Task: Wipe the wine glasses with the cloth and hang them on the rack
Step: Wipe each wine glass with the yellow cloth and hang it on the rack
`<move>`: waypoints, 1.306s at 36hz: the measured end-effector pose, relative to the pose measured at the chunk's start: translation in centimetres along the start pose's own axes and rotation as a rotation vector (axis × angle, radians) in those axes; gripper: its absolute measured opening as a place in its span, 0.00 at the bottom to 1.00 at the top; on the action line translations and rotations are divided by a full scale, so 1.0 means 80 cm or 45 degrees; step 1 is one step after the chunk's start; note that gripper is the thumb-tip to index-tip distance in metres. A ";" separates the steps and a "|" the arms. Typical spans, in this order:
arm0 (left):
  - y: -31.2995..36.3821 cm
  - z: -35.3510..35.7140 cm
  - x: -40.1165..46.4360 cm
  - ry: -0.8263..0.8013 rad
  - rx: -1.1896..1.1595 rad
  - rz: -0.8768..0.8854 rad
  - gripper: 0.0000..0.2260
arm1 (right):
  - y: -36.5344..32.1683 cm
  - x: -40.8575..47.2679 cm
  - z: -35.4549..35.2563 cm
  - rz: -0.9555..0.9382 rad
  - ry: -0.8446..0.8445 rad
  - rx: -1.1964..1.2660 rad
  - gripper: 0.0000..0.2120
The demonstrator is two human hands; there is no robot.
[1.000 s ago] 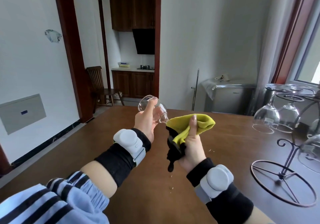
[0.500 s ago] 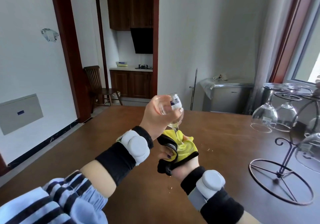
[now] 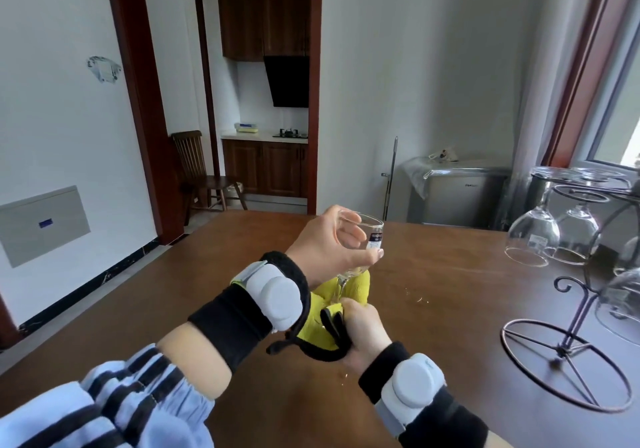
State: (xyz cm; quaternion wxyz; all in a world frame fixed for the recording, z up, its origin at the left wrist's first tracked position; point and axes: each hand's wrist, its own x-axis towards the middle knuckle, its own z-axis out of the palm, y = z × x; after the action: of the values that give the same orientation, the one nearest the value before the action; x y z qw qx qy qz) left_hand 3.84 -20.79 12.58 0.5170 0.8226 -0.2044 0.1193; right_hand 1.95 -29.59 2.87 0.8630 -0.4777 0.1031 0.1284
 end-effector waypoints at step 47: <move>-0.014 0.052 -0.005 -0.024 -0.502 -0.311 0.23 | -0.044 -0.021 -0.006 -0.444 -0.230 0.164 0.27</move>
State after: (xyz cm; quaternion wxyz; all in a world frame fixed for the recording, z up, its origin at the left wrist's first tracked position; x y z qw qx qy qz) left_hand 3.95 -24.00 9.72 0.6764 0.7254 -0.1274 0.0060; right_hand 1.48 -32.04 5.94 0.9066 -0.4186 -0.0510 0.0126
